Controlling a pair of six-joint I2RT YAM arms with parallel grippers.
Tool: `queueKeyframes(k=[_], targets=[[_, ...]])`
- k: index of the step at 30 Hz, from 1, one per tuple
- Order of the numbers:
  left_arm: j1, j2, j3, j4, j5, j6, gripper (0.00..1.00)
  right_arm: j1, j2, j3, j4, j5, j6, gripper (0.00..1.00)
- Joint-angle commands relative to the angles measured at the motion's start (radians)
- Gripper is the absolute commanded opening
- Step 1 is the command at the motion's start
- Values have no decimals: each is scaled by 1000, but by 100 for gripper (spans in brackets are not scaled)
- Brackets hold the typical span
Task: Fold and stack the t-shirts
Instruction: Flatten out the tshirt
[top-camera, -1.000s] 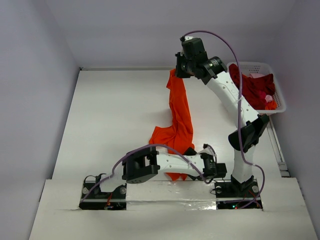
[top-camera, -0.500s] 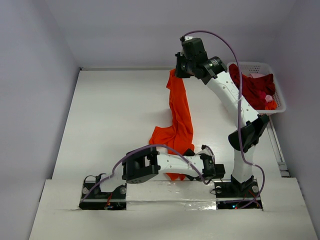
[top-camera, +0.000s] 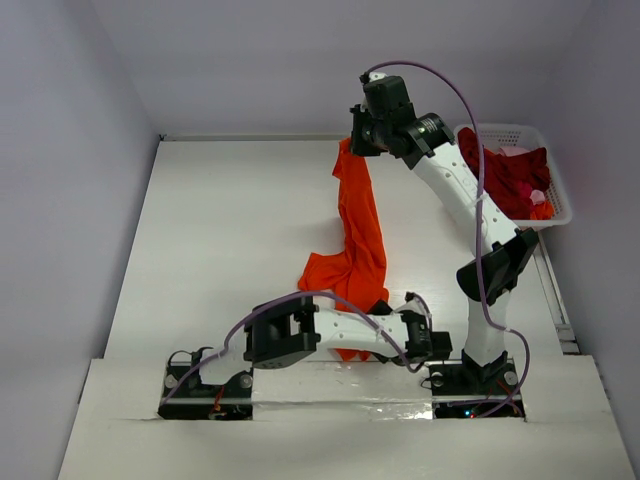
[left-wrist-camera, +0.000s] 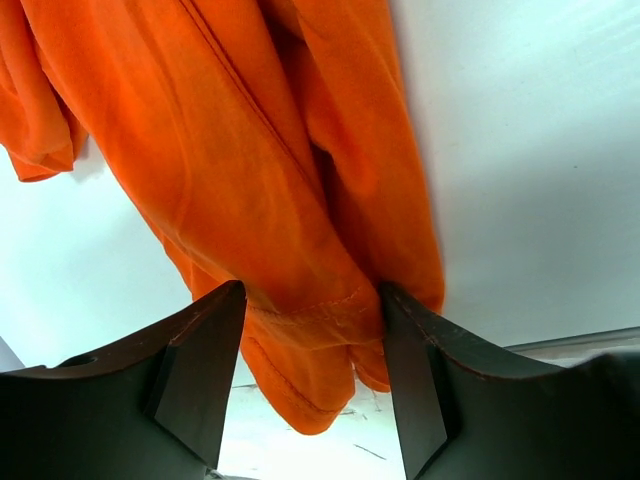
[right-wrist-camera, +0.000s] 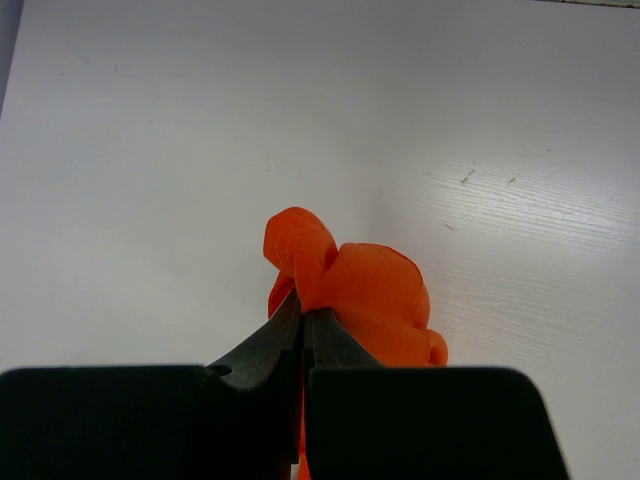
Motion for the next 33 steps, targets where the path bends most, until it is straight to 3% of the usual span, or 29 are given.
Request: queueKeyframes(k=[1, 10, 33], targets=[[-11, -80, -9, -36, -46, -18, 53, -6, -15, 28, 68, -16, -9, 0], [-50, -107, -112, -36, -161, -124, 52, -6, -12, 30, 69, -19, -8, 0], [-97, -103, -74, -36, -242, -129, 45, -6, -3, 30, 72, -33, -9, 0]])
